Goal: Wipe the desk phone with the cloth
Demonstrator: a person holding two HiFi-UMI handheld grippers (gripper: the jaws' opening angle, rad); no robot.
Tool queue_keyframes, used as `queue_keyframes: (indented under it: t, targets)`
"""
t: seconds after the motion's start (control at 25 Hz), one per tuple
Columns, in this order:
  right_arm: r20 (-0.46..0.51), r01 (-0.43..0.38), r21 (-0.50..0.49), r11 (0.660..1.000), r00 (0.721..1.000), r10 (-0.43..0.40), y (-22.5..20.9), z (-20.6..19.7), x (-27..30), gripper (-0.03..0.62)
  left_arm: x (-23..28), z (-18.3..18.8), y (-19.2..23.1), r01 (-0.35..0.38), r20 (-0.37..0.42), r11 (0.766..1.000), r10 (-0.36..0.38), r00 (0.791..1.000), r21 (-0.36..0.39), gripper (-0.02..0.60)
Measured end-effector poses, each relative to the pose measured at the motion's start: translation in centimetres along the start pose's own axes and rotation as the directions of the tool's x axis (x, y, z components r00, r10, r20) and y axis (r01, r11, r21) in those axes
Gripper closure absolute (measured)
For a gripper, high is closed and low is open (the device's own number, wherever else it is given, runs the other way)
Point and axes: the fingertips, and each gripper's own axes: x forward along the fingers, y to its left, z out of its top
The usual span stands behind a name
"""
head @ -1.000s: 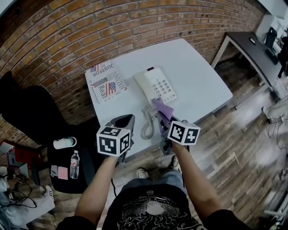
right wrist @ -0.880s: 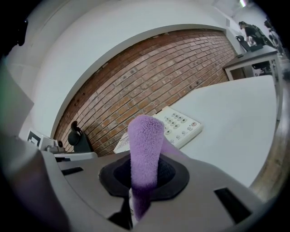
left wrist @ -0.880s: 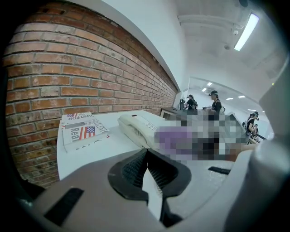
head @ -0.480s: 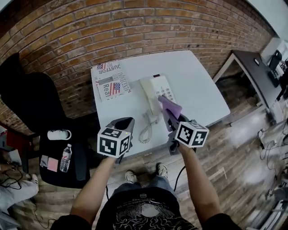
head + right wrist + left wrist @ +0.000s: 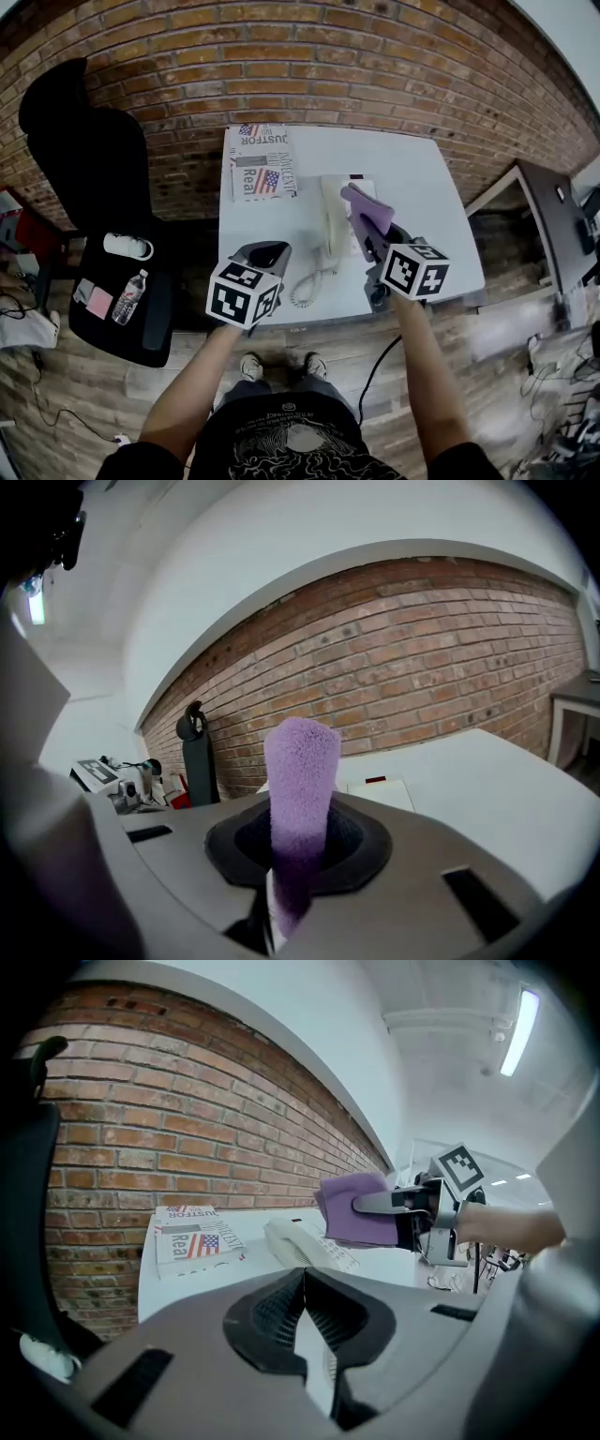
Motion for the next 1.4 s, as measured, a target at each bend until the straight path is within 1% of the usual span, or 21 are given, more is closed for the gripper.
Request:
queue_keyframes:
  t: [0.16, 0.28, 0.4, 0.56, 0.76, 0.84, 0.92, 1.0, 1.16, 1.24, 1.32, 1.4]
  targets:
    - [-0.037, -0.07, -0.069, 0.995, 0.997, 0.068, 0.1, 1.6, 1.9, 0.549, -0.2, 0.3, 0.6, -0.037, 0.003, 0.999, 0.038, 0.999, -0.031, 0.573]
    - [-0.073, -0.125, -0.139, 0.982, 0.991, 0.115, 0.4, 2.8, 3.5, 0.549, -0.3, 0.5, 1.1, -0.06, 0.005, 0.996, 0.06, 0.998, -0.059, 0.574]
    - [-0.115, -0.183, -0.216, 0.959, 0.98, 0.161, 0.8, 4.1, 5.1, 0.549, -0.3, 0.7, 1.5, -0.096, 0.019, 0.991, 0.098, 0.995, -0.096, 0.574]
    - [-0.18, -0.261, -0.32, 0.911, 0.96, 0.213, 1.2, 5.6, 7.6, 0.549, 0.0, 1.2, 2.0, -0.143, 0.027, 0.982, 0.147, 0.989, -0.121, 0.573]
    - [-0.272, -0.352, -0.438, 0.827, 0.929, 0.251, 1.2, 6.3, 10.9, 0.549, 0.2, 1.5, 2.6, -0.195, 0.03, 0.968, 0.202, 0.979, -0.156, 0.574]
    - [-0.318, -0.394, -0.482, 0.782, 0.911, 0.263, 1.3, 6.2, 12.6, 0.549, 0.3, 1.5, 2.7, -0.213, 0.029, 0.961, 0.221, 0.975, -0.174, 0.574]
    - [-0.367, -0.434, -0.528, 0.73, 0.892, 0.265, 1.5, 5.9, 14.1, 0.549, 0.5, 1.5, 2.8, -0.237, 0.023, 0.955, 0.245, 0.969, -0.177, 0.573]
    - [-0.412, -0.476, -0.553, 0.684, 0.87, 0.272, 1.7, 5.7, 15.3, 0.549, 0.4, 1.5, 3.0, -0.266, 0.017, 0.947, 0.274, 0.962, -0.182, 0.574]
    - [-0.491, -0.557, -0.565, 0.609, 0.82, 0.295, 2.2, 5.0, 17.3, 0.549, -0.4, 1.5, 3.5, -0.329, 0.029, 0.918, 0.343, 0.939, -0.222, 0.574]
    - [-0.534, -0.595, -0.567, 0.569, 0.792, 0.296, 2.6, 4.2, 18.1, 0.549, -0.7, 1.2, 3.7, -0.36, 0.015, 0.905, 0.372, 0.928, -0.227, 0.574]
    - [-0.589, -0.64, -0.559, 0.528, 0.754, 0.29, 3.0, 2.9, 18.7, 0.549, -0.9, 0.9, 3.8, -0.387, 0.003, 0.893, 0.398, 0.917, -0.228, 0.574]
    - [-0.651, -0.687, -0.558, 0.465, 0.71, 0.268, 3.2, 1.6, 19.0, 0.549, -1.0, 1.1, 3.8, -0.403, 0.015, 0.881, 0.419, 0.908, -0.246, 0.573]
